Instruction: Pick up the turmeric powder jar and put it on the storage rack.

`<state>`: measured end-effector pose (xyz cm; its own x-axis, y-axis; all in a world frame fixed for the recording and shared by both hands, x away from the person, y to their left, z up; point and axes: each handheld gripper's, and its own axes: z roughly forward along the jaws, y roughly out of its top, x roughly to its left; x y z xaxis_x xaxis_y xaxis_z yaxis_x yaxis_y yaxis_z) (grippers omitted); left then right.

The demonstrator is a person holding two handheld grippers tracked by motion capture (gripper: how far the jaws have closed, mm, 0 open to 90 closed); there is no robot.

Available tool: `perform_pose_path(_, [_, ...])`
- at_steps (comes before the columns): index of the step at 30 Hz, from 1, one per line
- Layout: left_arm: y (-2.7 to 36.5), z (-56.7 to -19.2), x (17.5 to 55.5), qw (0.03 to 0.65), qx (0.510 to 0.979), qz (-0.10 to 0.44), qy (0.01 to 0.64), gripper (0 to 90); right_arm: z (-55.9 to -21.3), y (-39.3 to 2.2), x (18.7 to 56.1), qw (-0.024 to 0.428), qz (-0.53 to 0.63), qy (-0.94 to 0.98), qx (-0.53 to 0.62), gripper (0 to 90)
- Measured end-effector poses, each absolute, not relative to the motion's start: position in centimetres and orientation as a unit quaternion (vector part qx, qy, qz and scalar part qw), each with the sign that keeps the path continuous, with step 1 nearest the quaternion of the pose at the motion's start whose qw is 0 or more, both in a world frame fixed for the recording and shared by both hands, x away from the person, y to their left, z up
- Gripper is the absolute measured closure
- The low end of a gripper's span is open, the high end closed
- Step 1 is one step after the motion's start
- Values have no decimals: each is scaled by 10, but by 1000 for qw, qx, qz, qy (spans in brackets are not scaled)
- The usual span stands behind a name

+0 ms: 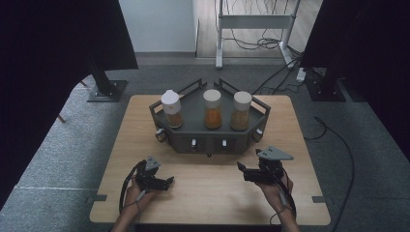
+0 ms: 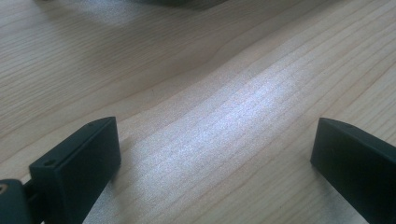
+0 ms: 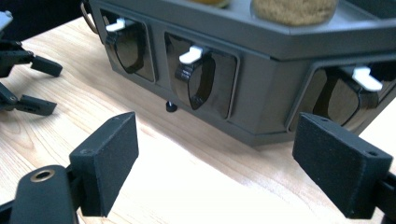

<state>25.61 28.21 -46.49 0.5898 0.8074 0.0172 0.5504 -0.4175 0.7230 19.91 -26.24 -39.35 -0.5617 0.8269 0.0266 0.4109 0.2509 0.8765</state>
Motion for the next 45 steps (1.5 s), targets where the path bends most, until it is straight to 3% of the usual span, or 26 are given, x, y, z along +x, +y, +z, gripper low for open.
perform_pose_path(26, [282, -465, 256, 347, 821, 185, 413, 12, -428, -264, 202, 220, 420, 762, 441, 141])
perform_pose_path(45, [282, -465, 256, 347, 821, 185, 413, 12, -452, -259, 202, 238, 382, 768, 456, 138])
